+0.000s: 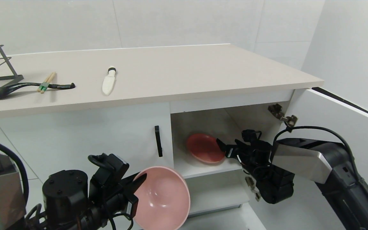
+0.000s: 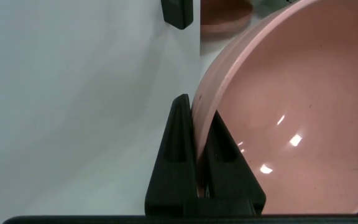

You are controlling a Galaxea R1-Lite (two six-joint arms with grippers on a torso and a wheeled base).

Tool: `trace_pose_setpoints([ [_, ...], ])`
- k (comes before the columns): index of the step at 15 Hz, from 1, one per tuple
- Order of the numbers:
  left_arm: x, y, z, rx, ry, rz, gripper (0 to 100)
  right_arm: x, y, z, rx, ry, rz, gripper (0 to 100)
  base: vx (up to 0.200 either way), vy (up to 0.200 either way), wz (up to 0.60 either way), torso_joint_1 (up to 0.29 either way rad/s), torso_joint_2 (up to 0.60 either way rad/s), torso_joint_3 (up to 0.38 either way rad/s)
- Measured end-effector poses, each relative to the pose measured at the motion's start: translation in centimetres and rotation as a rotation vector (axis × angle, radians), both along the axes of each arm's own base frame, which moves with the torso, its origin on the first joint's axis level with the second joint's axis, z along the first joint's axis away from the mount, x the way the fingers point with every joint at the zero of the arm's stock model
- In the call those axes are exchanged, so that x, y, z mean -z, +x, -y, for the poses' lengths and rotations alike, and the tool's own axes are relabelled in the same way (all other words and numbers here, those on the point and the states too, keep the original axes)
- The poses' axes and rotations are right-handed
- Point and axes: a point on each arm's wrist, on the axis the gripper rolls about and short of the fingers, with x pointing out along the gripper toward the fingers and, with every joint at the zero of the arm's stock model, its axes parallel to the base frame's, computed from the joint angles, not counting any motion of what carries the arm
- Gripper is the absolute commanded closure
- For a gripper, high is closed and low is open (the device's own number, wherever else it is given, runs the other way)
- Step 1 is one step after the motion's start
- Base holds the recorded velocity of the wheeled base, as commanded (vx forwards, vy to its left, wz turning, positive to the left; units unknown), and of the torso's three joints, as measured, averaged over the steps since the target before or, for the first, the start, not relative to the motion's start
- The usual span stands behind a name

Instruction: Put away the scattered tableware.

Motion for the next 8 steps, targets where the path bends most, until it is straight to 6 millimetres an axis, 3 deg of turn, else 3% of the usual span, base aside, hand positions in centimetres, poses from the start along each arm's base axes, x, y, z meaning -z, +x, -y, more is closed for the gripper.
trace_pose_setpoints([
  [3, -0.2, 0.0, 0.0, 0.000, -0.006, 0.009, 100, -2.4, -1.2, 0.2, -0.011, -0.032, 0.010, 0, 0.000, 0.000, 0.00, 0.000, 0.00, 0.000],
  [8, -0.8, -0.2, -0.1, 0.009, 0.007, 0.049, 100, -6.9, -10.1, 1.4, -0.084, -0.153, -0.136, 0, 0.000, 0.000, 0.00, 0.000, 0.00, 0.000],
])
